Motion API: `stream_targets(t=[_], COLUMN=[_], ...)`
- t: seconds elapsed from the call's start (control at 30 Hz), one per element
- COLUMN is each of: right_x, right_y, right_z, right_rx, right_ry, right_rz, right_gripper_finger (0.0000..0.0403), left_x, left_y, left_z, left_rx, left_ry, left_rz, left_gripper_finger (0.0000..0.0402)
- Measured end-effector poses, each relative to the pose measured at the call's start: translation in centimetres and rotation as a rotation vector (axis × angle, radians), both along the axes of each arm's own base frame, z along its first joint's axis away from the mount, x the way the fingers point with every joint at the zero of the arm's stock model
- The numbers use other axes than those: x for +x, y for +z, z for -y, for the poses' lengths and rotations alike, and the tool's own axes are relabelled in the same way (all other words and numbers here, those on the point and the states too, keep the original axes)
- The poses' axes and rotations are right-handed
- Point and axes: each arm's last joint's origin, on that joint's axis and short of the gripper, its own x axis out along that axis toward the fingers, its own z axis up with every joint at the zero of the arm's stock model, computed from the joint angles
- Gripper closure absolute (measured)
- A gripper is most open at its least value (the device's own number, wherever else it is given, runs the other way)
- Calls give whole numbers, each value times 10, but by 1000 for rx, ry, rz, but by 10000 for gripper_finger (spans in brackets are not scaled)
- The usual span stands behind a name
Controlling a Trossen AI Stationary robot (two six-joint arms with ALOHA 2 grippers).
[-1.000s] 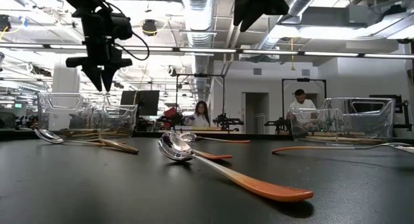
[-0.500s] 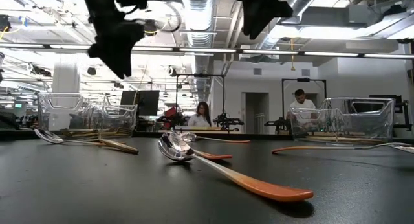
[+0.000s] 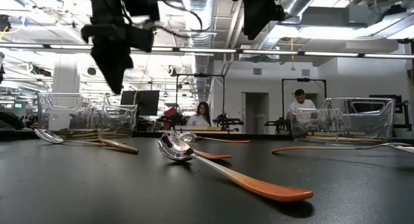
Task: Sort silverware by color (type)
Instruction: Put the gold fork into the top left transparent bin
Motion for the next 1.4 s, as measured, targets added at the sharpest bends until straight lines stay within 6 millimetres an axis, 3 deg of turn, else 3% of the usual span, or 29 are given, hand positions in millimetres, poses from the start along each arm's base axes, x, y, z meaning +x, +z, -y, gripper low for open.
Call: stream_targets(t=[0.2, 0.43, 0.77, 1.03, 1.23, 1.4], right_x=[0, -1, -5, -5, -6, -5], right_y=[0, 0, 0, 0, 0, 0], right_z=[-13, -30, -47, -51, -52, -52], right_rx=[0, -8, -85, -94, -95, -94], right_ry=[35, 66, 29, 12, 15, 15], right_rz=[-2, -1, -2, 3, 4, 5], right_gripper_finger=[285, 285, 285, 285, 285, 285], left_x=[13, 23, 24, 18, 3, 2], left_y=[-26, -44, -51, -67, -84, -91], left_z=[12, 14, 20, 28, 31, 31], left_rx=[29, 54, 0, 22, 174, 199], left_ry=[-206, -368, -540, -579, -518, -448], left_rz=[-148, -198, -229, -243, -354, -330], left_gripper_finger=[312, 321, 321, 301, 294, 294])
